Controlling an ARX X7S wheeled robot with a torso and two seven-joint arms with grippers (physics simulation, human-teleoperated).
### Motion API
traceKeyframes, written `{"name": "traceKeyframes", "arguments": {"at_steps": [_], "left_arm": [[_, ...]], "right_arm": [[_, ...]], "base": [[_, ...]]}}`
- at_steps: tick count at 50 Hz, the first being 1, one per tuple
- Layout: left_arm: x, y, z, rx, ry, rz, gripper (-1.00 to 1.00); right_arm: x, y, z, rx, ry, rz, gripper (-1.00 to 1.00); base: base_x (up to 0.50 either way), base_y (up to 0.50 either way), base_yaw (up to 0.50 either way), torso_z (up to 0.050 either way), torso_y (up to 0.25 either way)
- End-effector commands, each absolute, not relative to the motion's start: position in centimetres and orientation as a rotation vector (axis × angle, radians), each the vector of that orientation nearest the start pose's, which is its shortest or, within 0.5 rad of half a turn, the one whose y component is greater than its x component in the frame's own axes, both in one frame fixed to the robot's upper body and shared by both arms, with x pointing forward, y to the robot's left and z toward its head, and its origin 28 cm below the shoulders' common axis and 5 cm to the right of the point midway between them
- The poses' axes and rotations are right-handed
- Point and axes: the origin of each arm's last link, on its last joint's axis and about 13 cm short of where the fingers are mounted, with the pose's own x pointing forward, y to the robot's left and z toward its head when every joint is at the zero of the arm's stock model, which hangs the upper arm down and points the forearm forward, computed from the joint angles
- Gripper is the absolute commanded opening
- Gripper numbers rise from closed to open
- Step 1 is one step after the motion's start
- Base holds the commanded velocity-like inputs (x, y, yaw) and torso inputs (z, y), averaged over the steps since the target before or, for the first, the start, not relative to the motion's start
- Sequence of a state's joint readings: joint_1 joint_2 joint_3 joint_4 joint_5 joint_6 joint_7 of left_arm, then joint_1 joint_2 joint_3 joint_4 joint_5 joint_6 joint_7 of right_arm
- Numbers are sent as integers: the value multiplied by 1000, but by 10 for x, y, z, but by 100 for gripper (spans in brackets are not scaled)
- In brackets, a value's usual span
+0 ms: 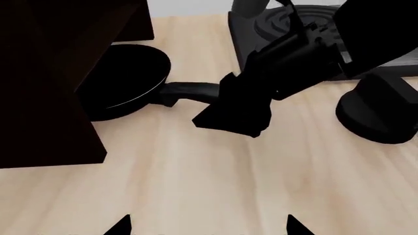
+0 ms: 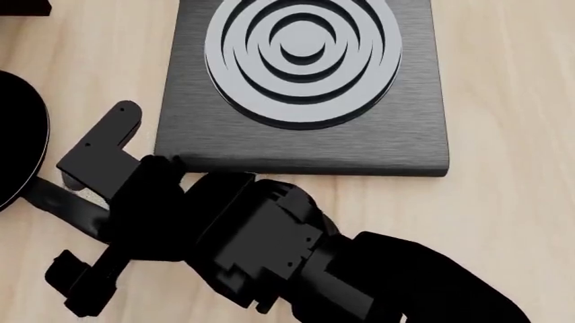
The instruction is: Put the frying pan under the cabinet shelf.
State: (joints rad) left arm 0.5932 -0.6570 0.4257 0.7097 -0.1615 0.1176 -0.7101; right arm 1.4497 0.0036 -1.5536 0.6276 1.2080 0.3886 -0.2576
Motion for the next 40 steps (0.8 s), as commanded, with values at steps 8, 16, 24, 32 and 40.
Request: {"name": "traceKeyframes", "arguments": {"at_steps": [8,16,24,32,40], "left_arm": [[59,212,78,41,-50,-20,100],[59,213,78,36,-49,-25,100],[60,212,79,38,-49,-26,100],[61,212,82,39,-53,-29,100],[61,212,87,57,-66,-24,100]], "right_arm": [[373,41,214,-398,302,1067,100],[374,40,218,-398,298,1052,100],[372,41,218,-399,291,1037,100],[352,21,223,-362,251,1003,100],[320,-1,233,-326,165,967,100]], "base": [[0,0,0,0,0],[0,0,0,0,0],[0,0,0,0,0],[0,0,0,0,0],[0,0,0,0,0]]}}
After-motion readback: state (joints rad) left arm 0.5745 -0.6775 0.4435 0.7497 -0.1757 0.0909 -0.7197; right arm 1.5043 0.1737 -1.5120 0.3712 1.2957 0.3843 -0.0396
